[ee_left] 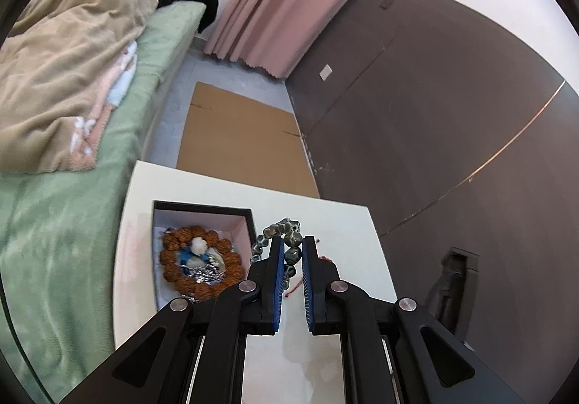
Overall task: Organize jewelry
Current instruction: 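Release the grey bracelet into the box with the left tool while the right tool lifts toward the box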
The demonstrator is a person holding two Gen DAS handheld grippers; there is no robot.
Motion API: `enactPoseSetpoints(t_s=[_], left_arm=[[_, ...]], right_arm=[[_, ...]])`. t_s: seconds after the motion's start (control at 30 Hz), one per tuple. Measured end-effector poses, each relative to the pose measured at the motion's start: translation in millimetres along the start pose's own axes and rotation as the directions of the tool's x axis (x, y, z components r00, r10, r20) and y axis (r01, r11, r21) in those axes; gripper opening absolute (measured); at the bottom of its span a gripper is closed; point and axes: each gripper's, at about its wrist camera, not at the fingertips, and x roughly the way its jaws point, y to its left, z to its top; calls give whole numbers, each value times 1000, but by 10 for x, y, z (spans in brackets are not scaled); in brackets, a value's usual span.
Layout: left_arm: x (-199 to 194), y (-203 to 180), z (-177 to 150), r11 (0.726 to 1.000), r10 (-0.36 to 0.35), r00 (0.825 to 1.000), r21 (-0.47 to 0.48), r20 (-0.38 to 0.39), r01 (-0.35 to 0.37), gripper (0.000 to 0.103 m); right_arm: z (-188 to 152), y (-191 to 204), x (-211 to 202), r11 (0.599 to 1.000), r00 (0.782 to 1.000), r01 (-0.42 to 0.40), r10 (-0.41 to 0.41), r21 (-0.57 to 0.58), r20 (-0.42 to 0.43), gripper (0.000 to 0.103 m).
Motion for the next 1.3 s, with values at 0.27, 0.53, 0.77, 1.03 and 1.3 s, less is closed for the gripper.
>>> enactPoseSetpoints(t_s=[0.27,0.53,0.77,1.03,1.3], left_arm=[[-36,153,3,998,56,998,-12,8,-56,10],[100,280,22,996,80,997,-25,0,-80,10],[108,376,108,995,70,998,-68,-1,-70,58],[-84,455,193,994,78,995,-81,69,-72,70],[-187,516,230,994,81,992,-84,101,-72,70]], right_arm=[[0,228,-177,995,991,-98,98,-4,89,4],[22,431,-154,987,981,-156,160,-37,113,4],[77,514,-116,977,970,-207,210,-43,123,4],[120,682,-61,954,945,-290,298,-75,131,4],[172,981,230,940,941,-323,331,-107,67,9]])
